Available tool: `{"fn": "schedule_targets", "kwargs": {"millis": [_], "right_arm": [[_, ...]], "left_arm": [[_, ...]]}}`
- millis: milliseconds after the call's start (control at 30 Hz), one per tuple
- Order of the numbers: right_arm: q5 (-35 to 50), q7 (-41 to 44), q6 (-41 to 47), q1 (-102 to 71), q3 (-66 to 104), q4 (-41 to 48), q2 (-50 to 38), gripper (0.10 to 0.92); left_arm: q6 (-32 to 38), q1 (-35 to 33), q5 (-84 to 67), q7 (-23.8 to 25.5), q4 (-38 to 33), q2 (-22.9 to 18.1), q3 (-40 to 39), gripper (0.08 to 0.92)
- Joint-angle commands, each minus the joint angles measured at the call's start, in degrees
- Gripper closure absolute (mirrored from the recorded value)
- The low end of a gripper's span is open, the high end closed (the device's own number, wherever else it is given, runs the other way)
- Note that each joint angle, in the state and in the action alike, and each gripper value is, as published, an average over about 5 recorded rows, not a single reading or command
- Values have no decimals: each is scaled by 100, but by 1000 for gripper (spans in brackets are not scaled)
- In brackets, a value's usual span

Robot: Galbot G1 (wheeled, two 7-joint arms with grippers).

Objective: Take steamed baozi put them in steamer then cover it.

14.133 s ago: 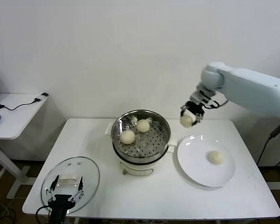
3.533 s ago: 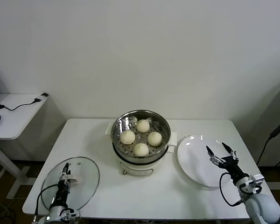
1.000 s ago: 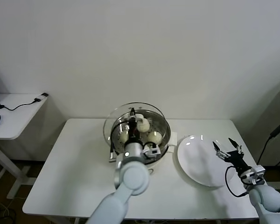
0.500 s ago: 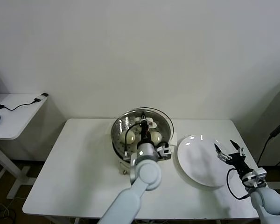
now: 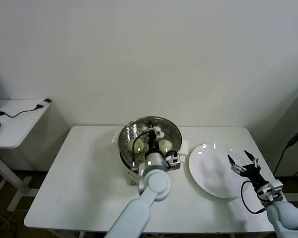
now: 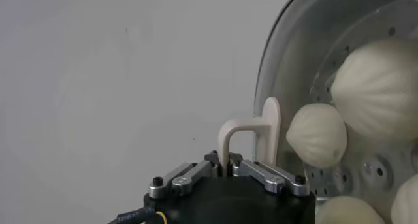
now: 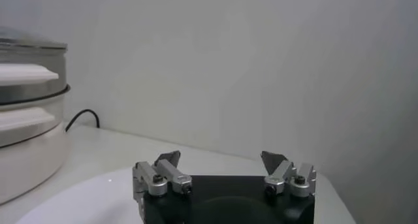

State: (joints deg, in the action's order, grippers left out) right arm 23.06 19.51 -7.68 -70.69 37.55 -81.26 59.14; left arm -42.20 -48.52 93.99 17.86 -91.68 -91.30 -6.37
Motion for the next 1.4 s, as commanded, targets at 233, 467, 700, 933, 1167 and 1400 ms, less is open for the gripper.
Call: {"fn": "schedule_targets", "kwargs": {"millis": [233, 467, 700, 933, 1167, 1400], "right_arm": [[-76, 48, -39, -5, 22, 47, 37, 203], [-114, 70, -52, -8, 30, 65, 58, 203], [-130, 75, -49, 6, 27, 75, 64, 203], [-163, 78, -44, 24, 30, 99, 62, 203], [-197, 87, -33, 50, 28, 127, 60, 203], [-220, 79, 1, 46, 52, 127, 48, 203]], "left_arm": [[-280, -29, -91, -144, 136, -30, 85, 850], [-280, -82, -158, -145, 108, -13, 100, 850], [-158, -116, -91, 70, -23, 21, 87, 850], [-127, -110, -58, 252, -345, 196, 26, 750], [-223, -210, -163, 304, -833, 436, -159, 542], [-280, -480, -300, 297, -1431, 741, -227, 343]]}}
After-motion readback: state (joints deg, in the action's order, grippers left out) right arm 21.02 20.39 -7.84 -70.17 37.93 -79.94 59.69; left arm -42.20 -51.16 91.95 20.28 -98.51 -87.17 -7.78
